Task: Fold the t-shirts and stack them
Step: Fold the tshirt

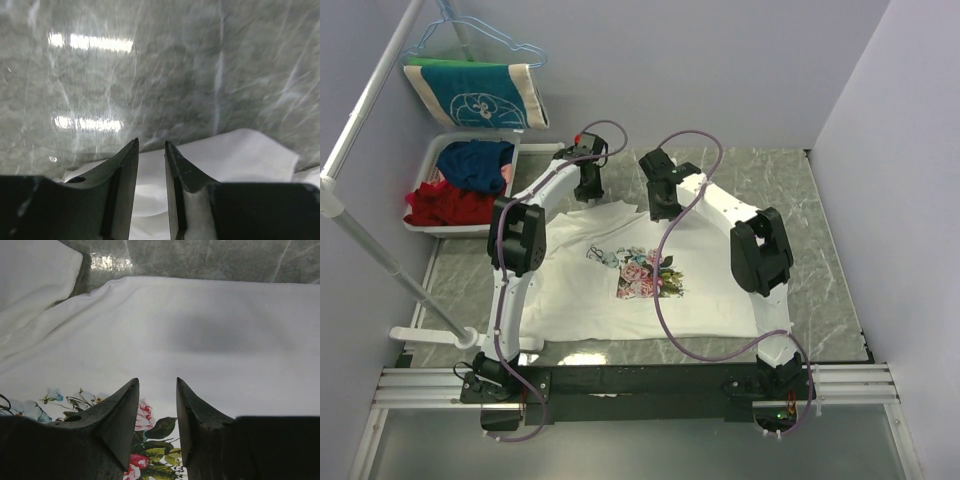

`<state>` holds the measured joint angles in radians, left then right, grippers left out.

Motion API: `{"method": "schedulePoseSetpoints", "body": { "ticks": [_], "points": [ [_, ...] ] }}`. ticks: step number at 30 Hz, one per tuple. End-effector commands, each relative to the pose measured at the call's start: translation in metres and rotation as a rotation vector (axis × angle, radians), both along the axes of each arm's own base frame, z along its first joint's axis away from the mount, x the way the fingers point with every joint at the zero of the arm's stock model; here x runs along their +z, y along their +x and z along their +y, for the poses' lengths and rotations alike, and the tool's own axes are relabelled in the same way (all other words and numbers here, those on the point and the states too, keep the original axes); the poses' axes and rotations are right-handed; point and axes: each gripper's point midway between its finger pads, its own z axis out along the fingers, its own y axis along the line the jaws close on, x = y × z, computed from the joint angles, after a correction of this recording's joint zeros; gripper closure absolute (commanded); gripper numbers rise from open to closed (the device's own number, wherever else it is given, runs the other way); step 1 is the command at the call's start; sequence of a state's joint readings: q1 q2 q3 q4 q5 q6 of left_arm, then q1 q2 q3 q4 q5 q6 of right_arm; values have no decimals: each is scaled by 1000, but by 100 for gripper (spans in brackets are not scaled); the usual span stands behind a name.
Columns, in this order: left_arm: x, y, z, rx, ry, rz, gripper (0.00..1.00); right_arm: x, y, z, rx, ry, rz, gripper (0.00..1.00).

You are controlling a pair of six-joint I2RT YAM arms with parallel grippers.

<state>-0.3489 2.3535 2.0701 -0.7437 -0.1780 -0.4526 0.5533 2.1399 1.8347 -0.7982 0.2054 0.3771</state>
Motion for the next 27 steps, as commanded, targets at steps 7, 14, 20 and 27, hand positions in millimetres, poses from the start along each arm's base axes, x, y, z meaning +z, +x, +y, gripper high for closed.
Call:
{"method": "schedulePoseSetpoints", "body": {
  "ticks": [7,14,20,27],
  "points": [
    [-6,-32,-4,-70,-29,78,67,14,11,-5,-32,5,-40,57],
    [-14,-55,-6,-89,-53,144,68,10,11,-7,-36,1,-32,57],
    [-6,-64,-8,-110,-63,150,80,7,12,-5,-37,3,-26,57],
    [-7,-61,-6,-99,-37,140,99,4,13,-2,-32,8,-14,57]
  ]
}}
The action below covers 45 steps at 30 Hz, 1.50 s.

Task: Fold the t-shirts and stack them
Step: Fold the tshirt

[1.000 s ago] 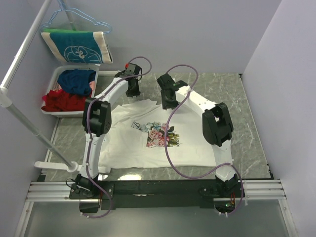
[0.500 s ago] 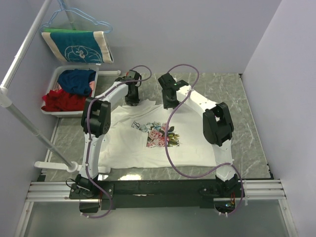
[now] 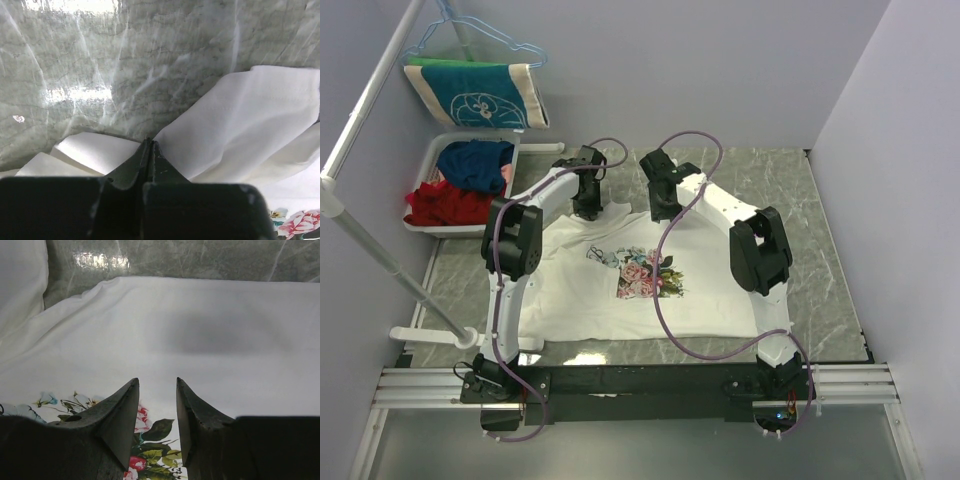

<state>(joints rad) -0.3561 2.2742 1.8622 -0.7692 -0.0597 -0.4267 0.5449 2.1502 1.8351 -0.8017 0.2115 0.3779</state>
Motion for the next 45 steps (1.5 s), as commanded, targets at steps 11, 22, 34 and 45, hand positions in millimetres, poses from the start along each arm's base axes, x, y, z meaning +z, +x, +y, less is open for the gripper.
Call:
{"method": "schedulePoseSetpoints", "body": {
  "ticks": [11,22,34,45],
  "points": [
    [105,42,10,97,19,-312,99,9,14,6,-17,23,-22,57],
    [153,60,26,195,55,-483,99,9,14,6,-15,27,-21,58],
    [99,56,39,245,147,-367,45,8,12,5,-8,24,-17,58],
    [75,73,41,256,44,-301,47,2,10,8,9,30,3,58]
  ]
}}
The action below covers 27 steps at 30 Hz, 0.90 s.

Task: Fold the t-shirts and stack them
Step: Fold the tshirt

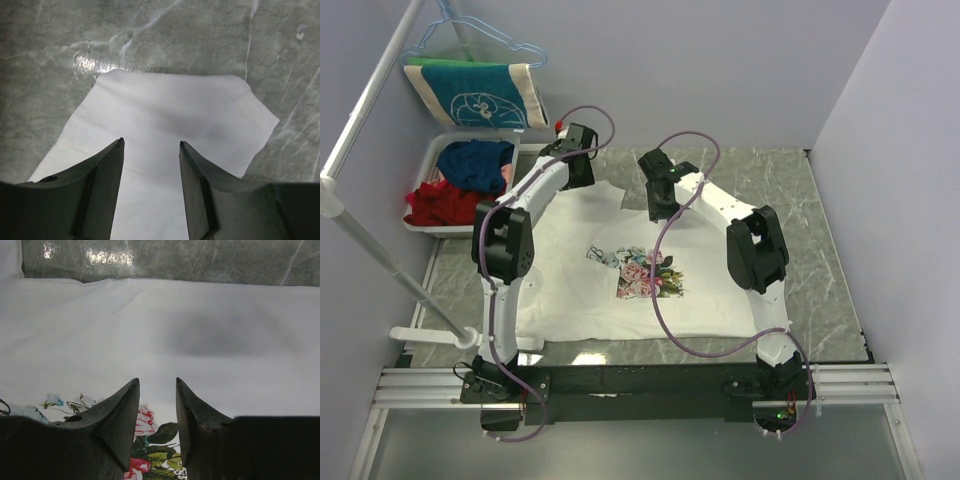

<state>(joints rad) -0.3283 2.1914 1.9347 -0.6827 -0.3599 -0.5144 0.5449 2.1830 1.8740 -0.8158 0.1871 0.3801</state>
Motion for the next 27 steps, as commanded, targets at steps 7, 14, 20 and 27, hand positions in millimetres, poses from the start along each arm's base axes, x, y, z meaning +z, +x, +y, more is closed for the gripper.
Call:
{"method": "schedulePoseSetpoints", "body": {
  "ticks": [7,14,20,27],
  "points": [
    [-39,38,-13,-17,-154,36,53,9,7,1,0,21,-19,58],
    [-74,36,-13,-33,-132,91,52,9,6,-2,-6,8,-25,58],
    [-91,-1,-31,-138,-176,183,56,14,8,-3,-14,8,-38,58],
    [-90,-45,-53,-212,-154,262,76,13,9,-3,-23,10,-36,58]
  ]
}}
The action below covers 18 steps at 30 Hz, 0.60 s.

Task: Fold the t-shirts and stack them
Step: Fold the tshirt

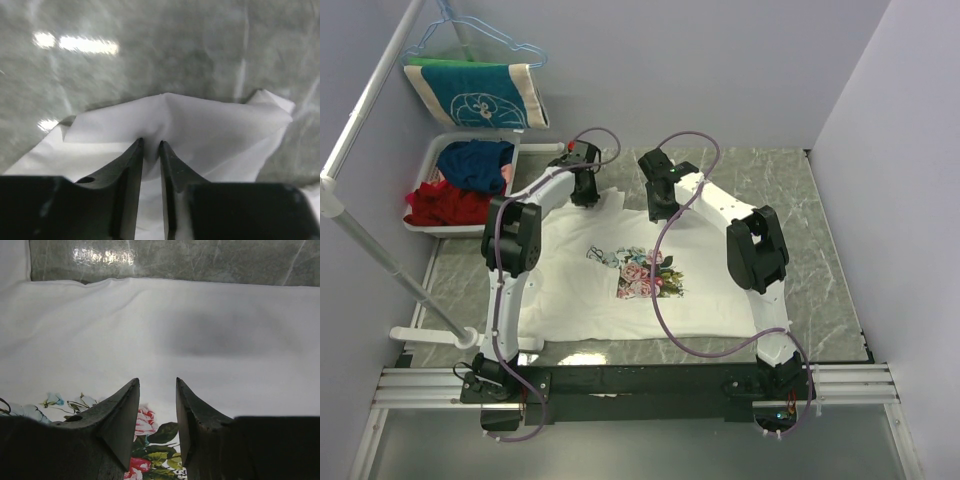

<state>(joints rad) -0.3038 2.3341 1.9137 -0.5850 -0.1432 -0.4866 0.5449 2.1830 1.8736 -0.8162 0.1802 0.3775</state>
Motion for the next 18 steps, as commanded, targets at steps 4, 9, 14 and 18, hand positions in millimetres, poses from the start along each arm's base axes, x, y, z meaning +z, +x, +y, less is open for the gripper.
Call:
{"method": "schedulePoseSetpoints", "body": {
  "ticks": [4,9,14,18],
  "points": [
    [5,-47,-19,-43,9,84,99,13,9,-3,-23,11,-34,58],
    [25,-26,-7,20,74,18,99,12,8,0,-21,21,-27,58],
    [61,-1,5,97,113,-117,99,13,7,-3,-22,17,-33,58],
    [84,12,15,149,136,-195,99,12,6,-4,-23,14,-31,58]
  ]
}}
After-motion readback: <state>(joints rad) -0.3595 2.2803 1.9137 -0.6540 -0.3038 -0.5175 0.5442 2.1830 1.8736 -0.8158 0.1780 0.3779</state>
